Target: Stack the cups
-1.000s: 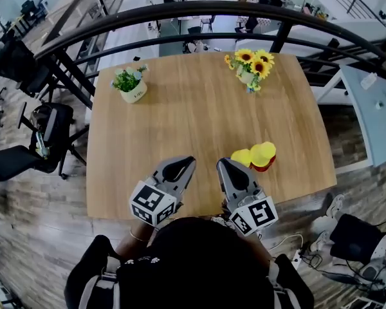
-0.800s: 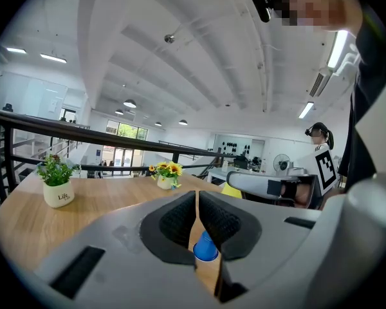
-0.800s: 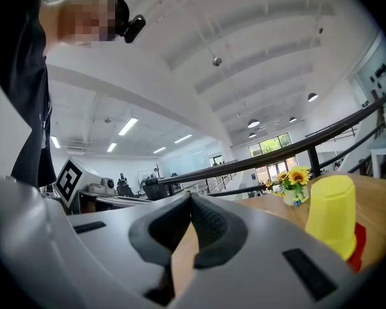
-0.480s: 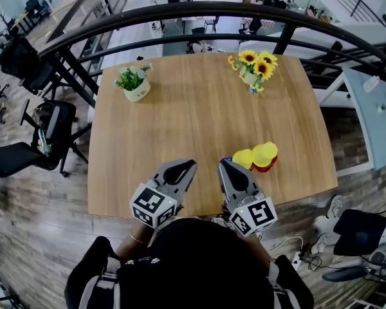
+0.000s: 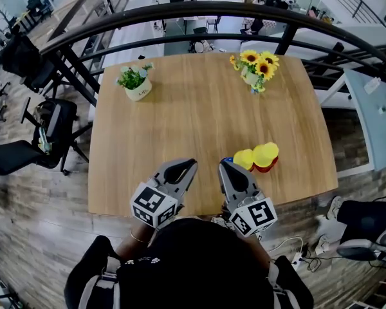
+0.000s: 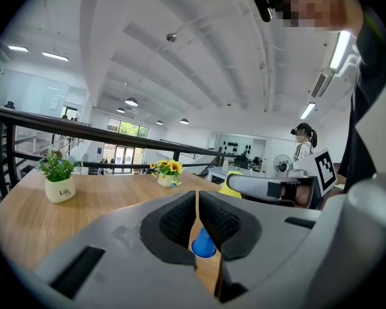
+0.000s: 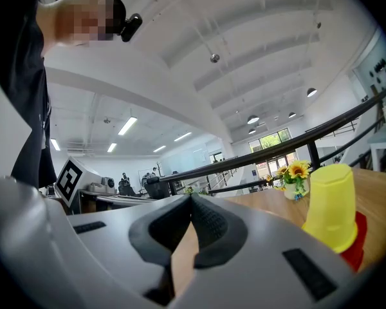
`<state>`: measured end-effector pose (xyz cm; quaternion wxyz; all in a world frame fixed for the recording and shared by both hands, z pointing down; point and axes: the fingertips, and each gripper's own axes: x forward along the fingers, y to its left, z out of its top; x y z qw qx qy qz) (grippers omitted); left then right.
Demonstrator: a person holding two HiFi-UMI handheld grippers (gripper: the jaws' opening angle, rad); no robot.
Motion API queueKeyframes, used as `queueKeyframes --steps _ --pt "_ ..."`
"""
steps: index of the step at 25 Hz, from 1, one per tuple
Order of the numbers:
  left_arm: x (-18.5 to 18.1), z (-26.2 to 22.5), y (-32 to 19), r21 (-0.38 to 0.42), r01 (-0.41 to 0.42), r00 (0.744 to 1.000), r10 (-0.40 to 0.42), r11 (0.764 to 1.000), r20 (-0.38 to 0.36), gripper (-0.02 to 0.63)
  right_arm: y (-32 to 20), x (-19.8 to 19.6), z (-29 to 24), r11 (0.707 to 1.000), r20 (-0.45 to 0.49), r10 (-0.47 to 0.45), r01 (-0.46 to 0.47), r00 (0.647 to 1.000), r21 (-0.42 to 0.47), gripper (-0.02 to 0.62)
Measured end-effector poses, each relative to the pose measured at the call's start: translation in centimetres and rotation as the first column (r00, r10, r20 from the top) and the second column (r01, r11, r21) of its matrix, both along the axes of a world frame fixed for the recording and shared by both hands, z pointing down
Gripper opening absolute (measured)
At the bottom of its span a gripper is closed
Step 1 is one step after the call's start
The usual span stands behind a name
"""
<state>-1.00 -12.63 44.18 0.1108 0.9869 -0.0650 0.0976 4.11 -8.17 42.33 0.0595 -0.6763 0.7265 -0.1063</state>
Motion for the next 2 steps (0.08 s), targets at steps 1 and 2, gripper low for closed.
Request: queueKeyframes --steps 1,2 --pt "0.0 -0.02 -0.02 -0.001 0.001 1.0 -0.001 1.0 0.001 0.025 -0.01 0.03 -0.02 1.0 0.001 0.0 0.0 1.0 -0.001 0.002" --pt "0.0 -0.04 -0.04 -0.002 0.001 1.0 -0.001 1.0 0.002 0.025 -0.02 0.06 -0.05 1.0 0.002 0.001 -0.001 1.0 -0.001 0.002"
